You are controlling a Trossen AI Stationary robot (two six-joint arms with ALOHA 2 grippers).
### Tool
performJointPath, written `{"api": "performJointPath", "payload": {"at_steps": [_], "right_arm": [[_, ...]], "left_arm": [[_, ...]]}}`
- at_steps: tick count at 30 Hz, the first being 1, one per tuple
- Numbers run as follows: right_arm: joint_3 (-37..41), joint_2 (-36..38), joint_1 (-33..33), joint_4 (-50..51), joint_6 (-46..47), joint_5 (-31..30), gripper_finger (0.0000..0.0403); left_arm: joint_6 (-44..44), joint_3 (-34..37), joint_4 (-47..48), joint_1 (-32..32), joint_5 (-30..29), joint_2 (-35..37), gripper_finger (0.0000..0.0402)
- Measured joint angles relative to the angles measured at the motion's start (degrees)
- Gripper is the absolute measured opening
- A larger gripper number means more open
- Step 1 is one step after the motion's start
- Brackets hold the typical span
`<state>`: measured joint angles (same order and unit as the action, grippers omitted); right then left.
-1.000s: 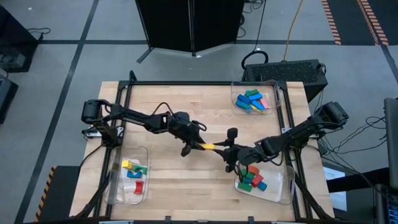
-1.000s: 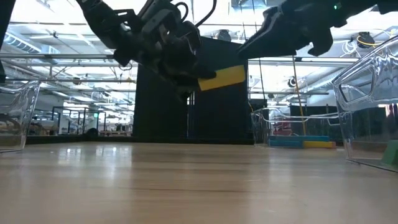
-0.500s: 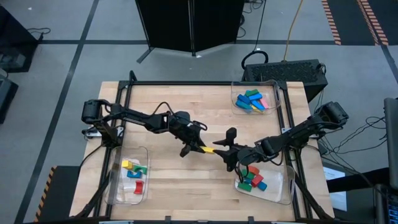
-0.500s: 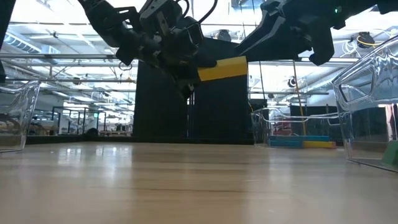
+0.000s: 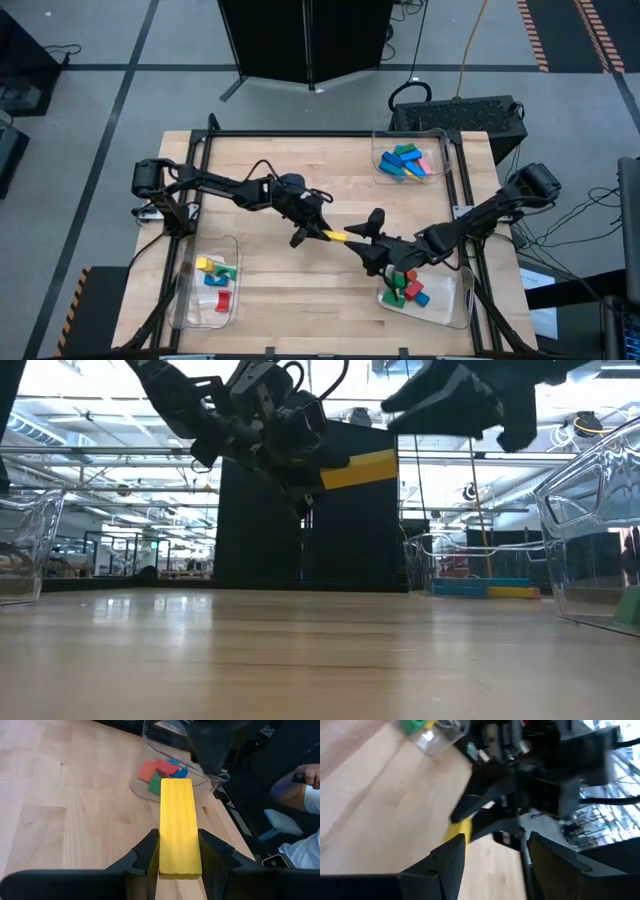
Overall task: Sort blocks by size
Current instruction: Put the yellow rectangle block into the top right transparent bin
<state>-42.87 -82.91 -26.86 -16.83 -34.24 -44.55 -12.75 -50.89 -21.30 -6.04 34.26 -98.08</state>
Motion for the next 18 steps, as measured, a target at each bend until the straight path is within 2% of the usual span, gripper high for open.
{"api": "performJointPath", "payload": {"at_steps": [5,9,13,18], "right_arm": [[-0.3,3.9,-2.6,2.0,-0.8,-1.2,0.0210],[-1.1,6.6,-3.2,7.5,5.7,2.0,0.0210],[-1.1,6.0,-1.8,10.5,9.4,4.5,0.0210],[-1.1,4.2,0.2,10.2,9.1,6.2,0.0210]], "left_arm": [[0.0,0.0,0.1,-1.2,2.1,0.0,0.0107],[-0.4,0.0,-1.9,-1.6,3.3,0.0,0.0107],[-0.5,0.0,-4.9,-1.6,3.3,0.0,0.0107],[-0.5,-1.0,-5.3,-1.4,3.3,0.0,0.0107]]}}
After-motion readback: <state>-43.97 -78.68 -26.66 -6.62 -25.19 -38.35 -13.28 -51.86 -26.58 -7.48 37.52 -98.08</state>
